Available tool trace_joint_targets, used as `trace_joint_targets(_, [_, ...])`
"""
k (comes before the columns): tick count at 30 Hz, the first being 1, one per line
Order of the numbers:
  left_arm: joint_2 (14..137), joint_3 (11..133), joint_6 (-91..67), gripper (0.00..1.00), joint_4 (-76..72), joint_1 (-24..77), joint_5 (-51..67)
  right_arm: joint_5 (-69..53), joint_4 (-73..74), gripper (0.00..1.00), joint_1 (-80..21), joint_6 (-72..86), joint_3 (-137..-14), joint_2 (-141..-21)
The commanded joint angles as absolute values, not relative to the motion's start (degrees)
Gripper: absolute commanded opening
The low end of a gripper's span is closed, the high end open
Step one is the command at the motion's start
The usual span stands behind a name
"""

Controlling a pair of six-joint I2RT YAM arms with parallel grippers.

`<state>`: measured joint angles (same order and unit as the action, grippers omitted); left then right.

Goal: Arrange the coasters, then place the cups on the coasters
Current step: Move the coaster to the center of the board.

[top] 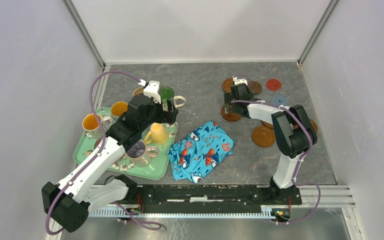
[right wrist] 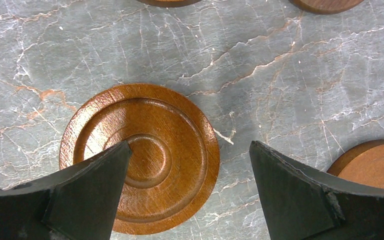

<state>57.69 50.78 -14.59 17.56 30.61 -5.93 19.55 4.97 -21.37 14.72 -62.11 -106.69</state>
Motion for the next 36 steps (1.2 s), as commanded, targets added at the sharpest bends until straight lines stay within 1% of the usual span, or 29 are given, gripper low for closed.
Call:
trace_joint_targets(1, [57.68,50.78,-11.57,1.0,16.71,30.59,-6.63,20.47,7.72,0.98,-20.48,13.69,-61.11,-109.15])
trace_joint_targets(10, [57.39,50.87,-11.74,1.0,16.38,30.59,-5.77,18.88,9.88,0.98,-20.48,13.97,-64.07,-106.43])
trace_joint_targets(13, [57.22,51.1,-11.81,1.0,16.5,30.6,-5.18,18.58,12.3,0.98,-20.38,14.12,-66.22,-103.97])
trace_joint_targets(16, [56.91,51.3,-12.55,1.0,16.2,30.5,-3.59,17.18,13.32,0.98,-19.63,14.84,-65.25,-99.24])
trace_joint_targets(23, [55.21,51.67,-14.43,1.0,15.9,30.5,-0.26,18.07,15.92,0.98,-17.42,15.46,-58.67,-88.48])
trace_joint_targets(27, [55.3,51.47,-15.27,1.0,15.6,30.5,2.62,20.1,15.9,0.98,-16.07,16.48,-52.33,-82.51])
trace_joint_targets(36, [57.3,53.55,-17.47,1.0,15.39,30.5,6.5,22.59,15.74,0.98,-6.69,20.82,-43.59,-78.8])
